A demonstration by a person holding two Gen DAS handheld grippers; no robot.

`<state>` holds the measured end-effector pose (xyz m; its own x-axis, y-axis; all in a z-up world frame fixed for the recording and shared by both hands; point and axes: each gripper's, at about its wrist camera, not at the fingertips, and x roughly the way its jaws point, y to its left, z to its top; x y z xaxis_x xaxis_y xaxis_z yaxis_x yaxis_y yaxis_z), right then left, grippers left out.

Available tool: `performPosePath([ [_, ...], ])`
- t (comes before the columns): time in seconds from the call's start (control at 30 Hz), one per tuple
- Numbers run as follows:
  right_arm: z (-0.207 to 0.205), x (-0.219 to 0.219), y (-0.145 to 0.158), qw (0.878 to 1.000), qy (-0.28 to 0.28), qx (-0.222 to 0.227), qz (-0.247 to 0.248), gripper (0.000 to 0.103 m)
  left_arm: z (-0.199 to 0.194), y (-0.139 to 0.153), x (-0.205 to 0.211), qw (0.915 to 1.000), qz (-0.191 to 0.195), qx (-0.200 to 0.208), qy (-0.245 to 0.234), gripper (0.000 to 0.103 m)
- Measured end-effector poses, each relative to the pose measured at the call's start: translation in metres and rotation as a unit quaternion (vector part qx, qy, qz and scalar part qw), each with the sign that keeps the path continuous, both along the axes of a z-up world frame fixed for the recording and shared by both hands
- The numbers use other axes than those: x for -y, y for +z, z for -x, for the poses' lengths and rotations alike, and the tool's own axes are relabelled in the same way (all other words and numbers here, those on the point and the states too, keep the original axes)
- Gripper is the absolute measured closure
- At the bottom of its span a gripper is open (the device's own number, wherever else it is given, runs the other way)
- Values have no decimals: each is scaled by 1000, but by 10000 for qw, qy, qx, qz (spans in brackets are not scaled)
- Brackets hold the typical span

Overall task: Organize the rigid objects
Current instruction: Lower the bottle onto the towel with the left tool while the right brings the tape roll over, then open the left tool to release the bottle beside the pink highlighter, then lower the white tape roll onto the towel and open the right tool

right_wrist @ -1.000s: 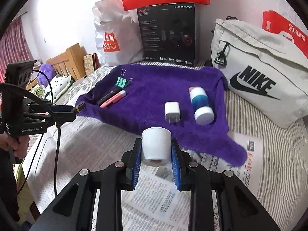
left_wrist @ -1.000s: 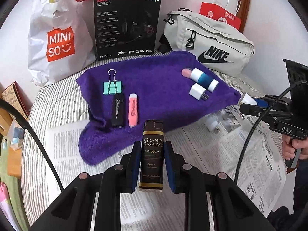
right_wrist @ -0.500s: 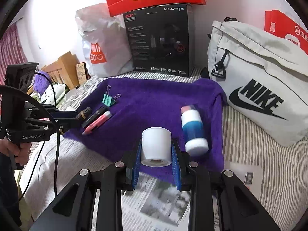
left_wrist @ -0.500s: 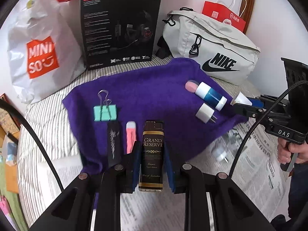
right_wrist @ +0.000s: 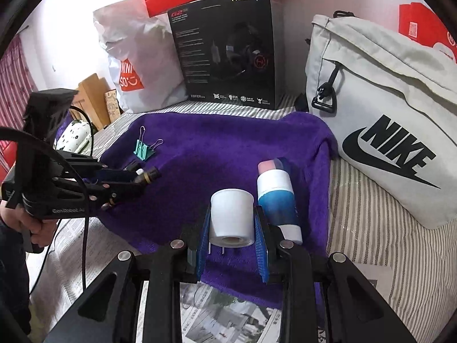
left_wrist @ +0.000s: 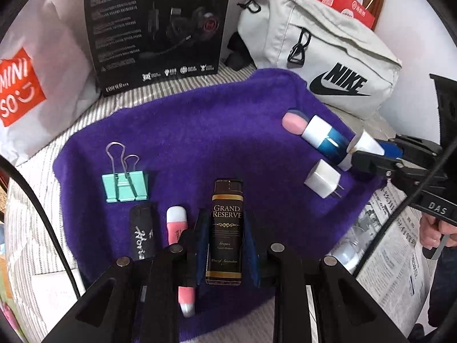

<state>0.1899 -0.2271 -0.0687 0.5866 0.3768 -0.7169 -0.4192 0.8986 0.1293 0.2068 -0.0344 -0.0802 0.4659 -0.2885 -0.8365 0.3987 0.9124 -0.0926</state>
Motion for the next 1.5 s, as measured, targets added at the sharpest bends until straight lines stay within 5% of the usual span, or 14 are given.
performPosePath([
  [0.47, -16, -6, -3, 9998, 90, -7, 198, 74, -1, -14, 4, 10000, -19, -38, 26, 78],
  [0.7, -13, -8, 0, 9996, 95, 13, 267, 74, 9, -11, 2, 9999, -17, -143, -39, 62],
  [0.87, -6, -10, 1, 9996, 98, 2, 269, 74, 23, -3, -5, 9999, -64, -109, 67, 60],
  [1.0, -2, -19, 1, 9995, 193, -40, 259, 74, 36, 13, -15, 9997, -178, 106, 155, 46],
  [1.5, -2, -71, -30, 9960, 678, -414, 401, 74, 65, 27, -64, 9970, -404, 268, 610, 46],
])
